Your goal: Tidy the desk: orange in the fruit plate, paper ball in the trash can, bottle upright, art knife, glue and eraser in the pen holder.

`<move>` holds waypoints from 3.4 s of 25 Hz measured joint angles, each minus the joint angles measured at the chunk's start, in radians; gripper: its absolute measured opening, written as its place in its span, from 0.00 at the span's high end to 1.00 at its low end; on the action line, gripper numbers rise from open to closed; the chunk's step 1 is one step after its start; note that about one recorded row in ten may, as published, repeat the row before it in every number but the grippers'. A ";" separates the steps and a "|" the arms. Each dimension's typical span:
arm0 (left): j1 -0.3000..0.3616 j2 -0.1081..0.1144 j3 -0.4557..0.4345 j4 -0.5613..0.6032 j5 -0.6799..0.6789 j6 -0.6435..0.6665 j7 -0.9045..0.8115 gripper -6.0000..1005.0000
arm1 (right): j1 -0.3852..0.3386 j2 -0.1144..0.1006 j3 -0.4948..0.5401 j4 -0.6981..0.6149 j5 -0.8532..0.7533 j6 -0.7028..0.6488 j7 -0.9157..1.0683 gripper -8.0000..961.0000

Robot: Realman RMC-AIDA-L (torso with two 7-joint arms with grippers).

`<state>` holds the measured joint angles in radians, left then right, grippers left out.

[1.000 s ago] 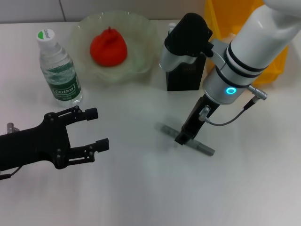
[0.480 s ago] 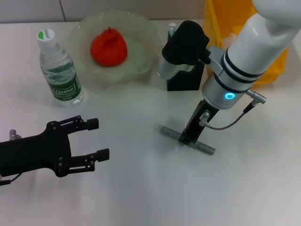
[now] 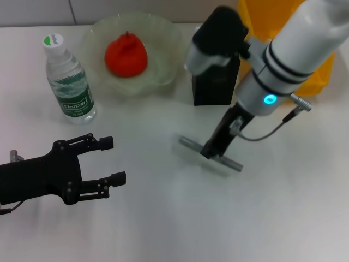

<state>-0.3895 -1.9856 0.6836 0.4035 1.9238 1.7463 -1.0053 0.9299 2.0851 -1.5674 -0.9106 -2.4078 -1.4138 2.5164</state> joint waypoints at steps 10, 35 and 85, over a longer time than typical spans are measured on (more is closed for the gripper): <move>0.000 -0.001 0.002 0.000 0.000 -0.002 0.004 0.17 | -0.155 -0.005 0.363 -0.152 0.216 -0.032 -0.305 0.86; -0.005 -0.007 0.007 0.012 0.001 -0.007 0.019 0.17 | -0.236 -0.001 0.706 0.367 0.784 0.292 -1.193 0.86; -0.034 -0.041 0.008 0.000 0.000 -0.021 -0.019 0.17 | -0.430 -0.027 0.696 0.412 0.519 -0.197 -1.340 0.24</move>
<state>-0.4231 -2.0263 0.6917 0.4031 1.9238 1.7254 -1.0241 0.4996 2.0578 -0.8713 -0.4982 -1.8887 -1.6109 1.1766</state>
